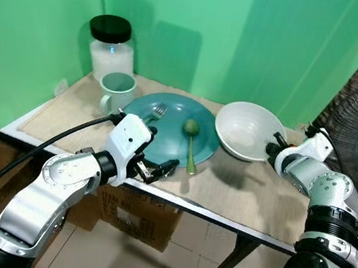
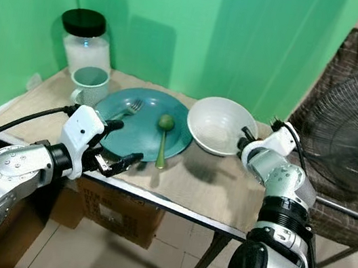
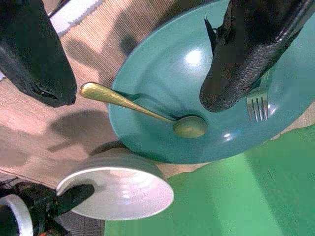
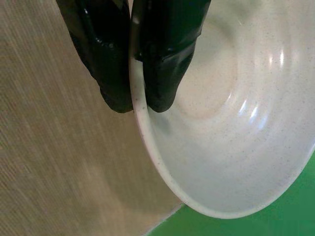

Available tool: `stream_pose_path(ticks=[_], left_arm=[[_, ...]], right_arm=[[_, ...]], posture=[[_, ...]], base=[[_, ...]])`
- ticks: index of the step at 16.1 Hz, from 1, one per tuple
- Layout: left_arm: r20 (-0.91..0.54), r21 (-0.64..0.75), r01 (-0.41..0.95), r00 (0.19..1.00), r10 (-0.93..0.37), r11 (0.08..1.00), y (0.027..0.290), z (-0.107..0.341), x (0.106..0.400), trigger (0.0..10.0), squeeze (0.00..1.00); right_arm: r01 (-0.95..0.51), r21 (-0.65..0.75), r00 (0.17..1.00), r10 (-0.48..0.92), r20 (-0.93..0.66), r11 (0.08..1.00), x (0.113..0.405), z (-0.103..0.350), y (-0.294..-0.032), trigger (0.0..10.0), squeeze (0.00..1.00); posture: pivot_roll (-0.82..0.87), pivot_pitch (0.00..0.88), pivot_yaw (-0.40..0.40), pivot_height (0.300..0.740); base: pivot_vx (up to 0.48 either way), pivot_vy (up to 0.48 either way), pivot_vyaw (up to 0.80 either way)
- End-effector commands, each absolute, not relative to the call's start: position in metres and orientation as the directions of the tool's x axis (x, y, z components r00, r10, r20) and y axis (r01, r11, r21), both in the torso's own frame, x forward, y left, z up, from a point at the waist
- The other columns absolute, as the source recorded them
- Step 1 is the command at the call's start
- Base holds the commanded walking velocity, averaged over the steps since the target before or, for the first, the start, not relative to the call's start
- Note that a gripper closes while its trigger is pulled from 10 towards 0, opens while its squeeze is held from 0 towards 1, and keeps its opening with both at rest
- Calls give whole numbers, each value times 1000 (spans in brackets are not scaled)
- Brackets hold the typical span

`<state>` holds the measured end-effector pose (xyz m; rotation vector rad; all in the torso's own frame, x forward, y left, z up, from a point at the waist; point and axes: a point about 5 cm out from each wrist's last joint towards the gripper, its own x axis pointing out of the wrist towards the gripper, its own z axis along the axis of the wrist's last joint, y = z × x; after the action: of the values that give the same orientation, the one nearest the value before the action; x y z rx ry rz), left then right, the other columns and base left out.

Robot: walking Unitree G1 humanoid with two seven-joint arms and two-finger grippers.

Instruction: Setting the table

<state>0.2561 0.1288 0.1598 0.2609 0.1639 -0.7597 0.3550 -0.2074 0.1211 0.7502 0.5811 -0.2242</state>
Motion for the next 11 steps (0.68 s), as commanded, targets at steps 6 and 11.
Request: stream_pose_path(ticks=[6,11], left_arm=[[-252,173,720,692,-676,672,129,161,253,10000,0],[-258,175,726,686,-681,665,128,160,253,10000,0]], right_arm=[[416,647,843,-4,-538,640,357,142,-237,10000,0],[432,651,793,81,-604,624,351,128,-227,10000,0]], posture=[[77,0,-57,740],[75,0,-61,740]], base=[[0,0,0],[0,0,0]])
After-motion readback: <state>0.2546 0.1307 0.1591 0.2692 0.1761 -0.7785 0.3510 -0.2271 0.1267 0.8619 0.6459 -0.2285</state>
